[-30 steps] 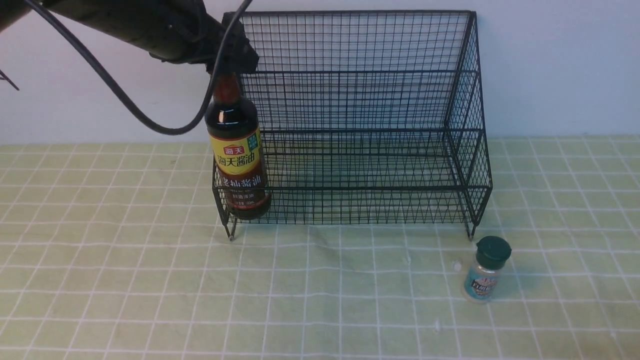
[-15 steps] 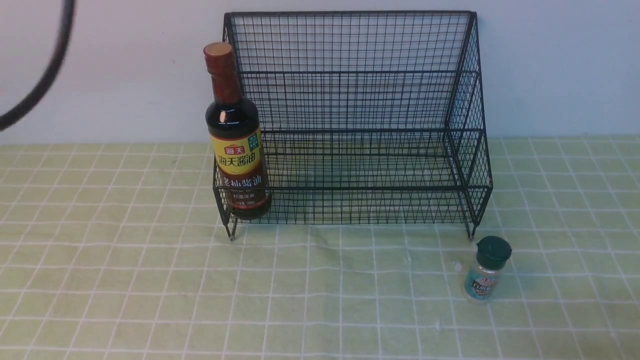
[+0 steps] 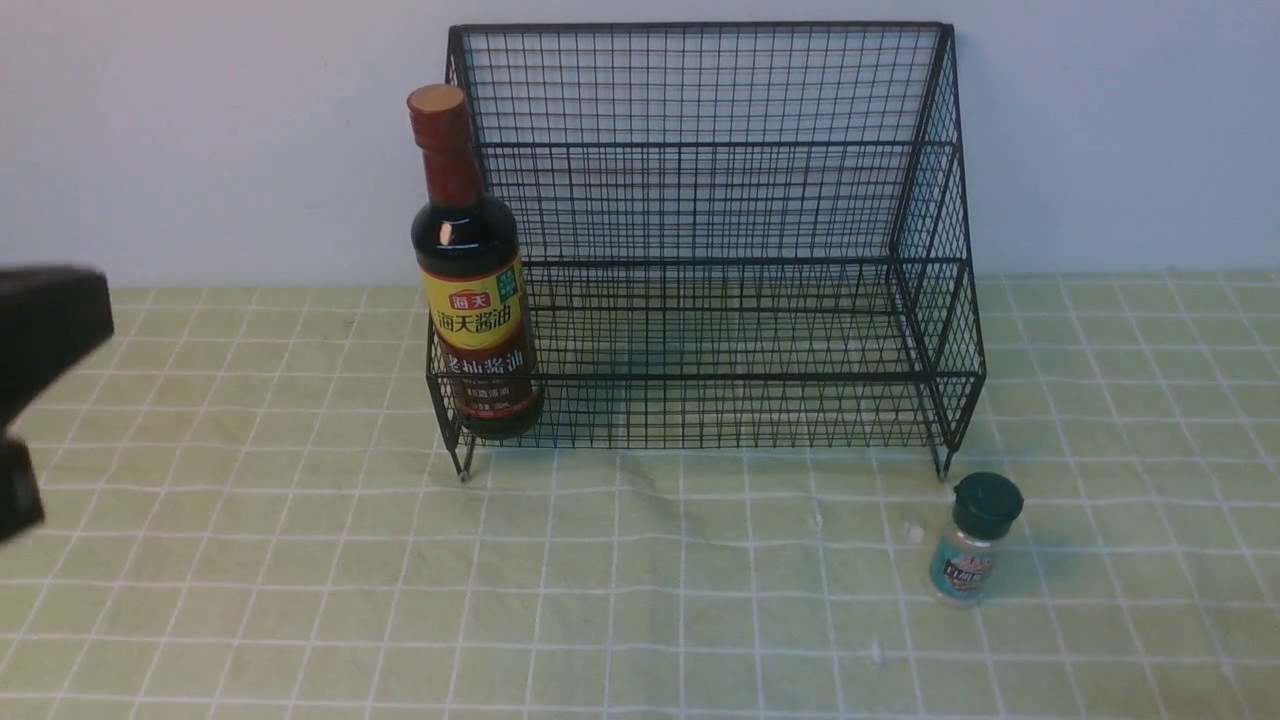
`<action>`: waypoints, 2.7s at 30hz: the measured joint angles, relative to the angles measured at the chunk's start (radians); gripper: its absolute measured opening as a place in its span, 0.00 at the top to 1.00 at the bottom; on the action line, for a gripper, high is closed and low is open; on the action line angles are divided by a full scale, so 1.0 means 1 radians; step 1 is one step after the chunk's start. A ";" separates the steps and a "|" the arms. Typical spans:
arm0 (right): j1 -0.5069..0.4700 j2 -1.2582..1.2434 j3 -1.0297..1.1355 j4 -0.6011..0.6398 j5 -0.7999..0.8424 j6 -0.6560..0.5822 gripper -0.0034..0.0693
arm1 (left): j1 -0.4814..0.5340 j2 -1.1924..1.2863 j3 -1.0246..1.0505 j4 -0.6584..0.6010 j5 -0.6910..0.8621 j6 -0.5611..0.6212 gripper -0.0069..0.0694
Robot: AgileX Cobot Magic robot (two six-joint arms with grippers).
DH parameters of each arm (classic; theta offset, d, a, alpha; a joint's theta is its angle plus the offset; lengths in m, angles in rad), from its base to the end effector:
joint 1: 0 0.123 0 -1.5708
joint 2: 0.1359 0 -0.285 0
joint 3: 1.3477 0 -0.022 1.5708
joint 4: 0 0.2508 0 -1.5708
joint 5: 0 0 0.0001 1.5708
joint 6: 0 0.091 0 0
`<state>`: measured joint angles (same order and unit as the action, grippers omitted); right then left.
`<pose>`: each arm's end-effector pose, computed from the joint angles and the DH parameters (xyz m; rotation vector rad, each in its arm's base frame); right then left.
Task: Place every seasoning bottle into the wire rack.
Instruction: Use the right arm to grab the condiment bottle closest to it
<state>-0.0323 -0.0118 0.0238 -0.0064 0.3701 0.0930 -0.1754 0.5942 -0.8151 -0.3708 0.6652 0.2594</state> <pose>0.0526 -0.0019 0.1725 0.1129 1.8624 0.0357 0.0989 -0.0382 0.3818 0.2847 1.8800 -0.3583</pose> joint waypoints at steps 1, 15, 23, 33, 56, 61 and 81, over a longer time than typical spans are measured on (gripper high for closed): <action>0.000 0.000 0.000 0.000 0.000 0.000 0.97 | 0.000 -0.034 0.044 -0.001 0.004 0.000 0.92; 0.000 0.000 0.000 0.000 0.000 0.000 0.97 | -0.043 -0.110 0.193 0.144 -0.059 -0.004 0.92; 0.000 0.000 0.000 0.000 0.000 0.000 0.97 | 0.054 -0.329 0.496 0.265 -0.264 -0.108 0.92; 0.000 0.000 0.000 0.000 0.000 0.000 0.97 | 0.126 -0.590 0.841 0.276 -0.316 -0.113 0.92; 0.000 0.000 0.000 0.000 0.000 0.000 0.97 | 0.126 -0.605 0.842 0.279 -0.289 -0.113 0.92; 0.000 0.000 0.000 0.000 0.000 0.000 0.97 | 0.126 -0.605 0.842 0.279 -0.289 -0.112 0.92; 0.000 0.000 0.005 0.308 -0.323 0.124 0.97 | 0.126 -0.605 0.842 0.279 -0.289 -0.112 0.92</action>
<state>-0.0323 -0.0118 0.0284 0.3011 0.0467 0.2167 -0.0496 -0.0109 0.0270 -0.0921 0.3766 0.1474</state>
